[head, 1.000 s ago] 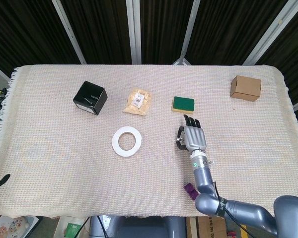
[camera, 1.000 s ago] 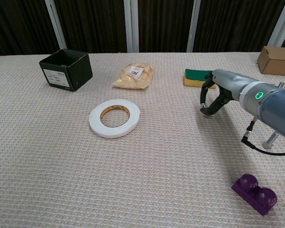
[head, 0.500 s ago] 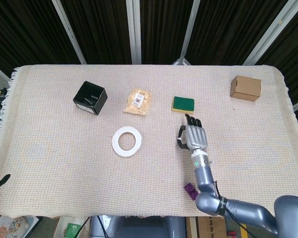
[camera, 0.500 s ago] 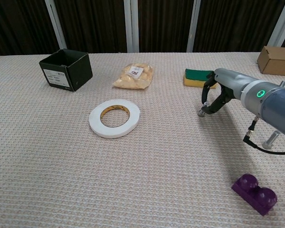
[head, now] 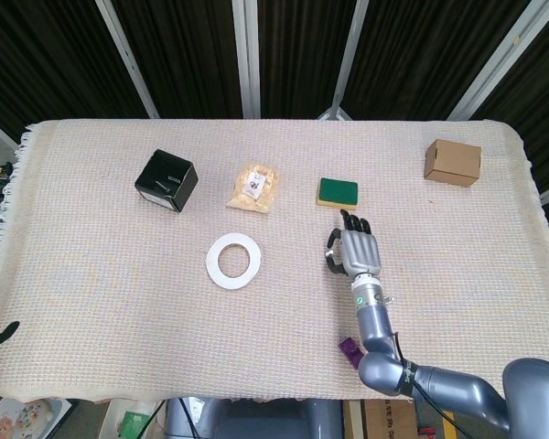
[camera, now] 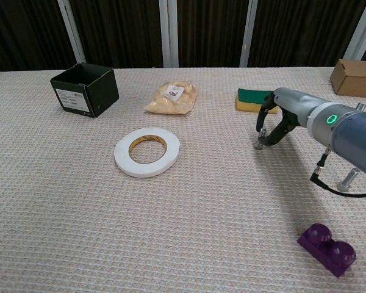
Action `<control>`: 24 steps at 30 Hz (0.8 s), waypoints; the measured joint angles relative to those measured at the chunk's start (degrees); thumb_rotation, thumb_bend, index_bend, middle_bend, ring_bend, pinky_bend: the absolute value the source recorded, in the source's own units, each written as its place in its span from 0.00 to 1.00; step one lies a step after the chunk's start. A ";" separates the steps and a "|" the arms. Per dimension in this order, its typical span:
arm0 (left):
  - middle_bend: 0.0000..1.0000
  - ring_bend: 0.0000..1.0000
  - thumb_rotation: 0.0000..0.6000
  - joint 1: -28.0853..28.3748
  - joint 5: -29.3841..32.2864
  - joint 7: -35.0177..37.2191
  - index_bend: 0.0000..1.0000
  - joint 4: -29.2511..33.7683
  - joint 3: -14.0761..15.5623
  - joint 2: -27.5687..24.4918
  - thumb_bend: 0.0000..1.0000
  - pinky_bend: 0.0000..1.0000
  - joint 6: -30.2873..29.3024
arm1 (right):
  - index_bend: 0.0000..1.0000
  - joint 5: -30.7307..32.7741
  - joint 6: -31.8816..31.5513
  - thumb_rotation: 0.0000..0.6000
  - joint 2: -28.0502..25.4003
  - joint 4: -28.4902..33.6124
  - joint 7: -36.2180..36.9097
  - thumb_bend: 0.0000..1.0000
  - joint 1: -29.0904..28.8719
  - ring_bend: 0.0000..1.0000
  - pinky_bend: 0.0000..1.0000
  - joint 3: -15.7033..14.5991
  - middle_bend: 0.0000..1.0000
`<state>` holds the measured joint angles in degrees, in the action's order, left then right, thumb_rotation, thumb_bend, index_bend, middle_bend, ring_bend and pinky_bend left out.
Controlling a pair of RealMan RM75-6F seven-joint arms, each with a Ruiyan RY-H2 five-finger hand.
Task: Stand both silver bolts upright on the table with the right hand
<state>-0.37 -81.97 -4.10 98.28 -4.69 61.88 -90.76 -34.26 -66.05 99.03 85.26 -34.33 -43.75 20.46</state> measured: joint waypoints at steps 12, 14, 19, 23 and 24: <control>0.06 0.00 1.00 0.04 0.24 0.07 0.09 -0.05 -0.12 -0.03 0.12 0.15 0.07 | 0.27 0.64 -0.84 1.00 -0.87 1.94 -1.11 0.35 -0.27 0.01 0.00 -0.18 0.01; 0.06 0.00 1.00 0.06 0.26 0.04 0.09 -0.06 -0.14 0.00 0.12 0.15 0.08 | 0.22 0.57 -1.48 1.00 -1.49 3.32 -1.55 0.33 -0.20 0.01 0.00 -0.17 0.00; 0.06 0.00 1.00 0.07 0.34 0.14 0.09 -0.04 -0.19 -0.01 0.12 0.15 0.09 | 0.18 -0.18 -4.16 1.00 -4.08 9.09 -2.65 0.28 0.43 0.00 0.00 -0.09 0.00; 0.06 0.00 1.00 0.00 0.32 0.45 0.09 -0.07 -0.17 -0.11 0.12 0.15 0.05 | 0.18 -2.70 -8.06 1.00 -8.56 17.40 -2.82 0.27 2.41 0.00 0.00 -0.27 0.00; 0.06 0.00 1.00 -0.02 0.32 0.50 0.09 -0.07 -0.15 -0.13 0.12 0.15 0.03 | 0.18 -3.52 -9.13 1.00 -9.91 19.40 -2.70 0.27 3.11 0.00 0.00 -0.35 0.00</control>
<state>-0.39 -81.65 -3.60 98.20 -4.84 61.75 -90.73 -37.78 -75.18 89.12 104.66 -37.02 -40.64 20.11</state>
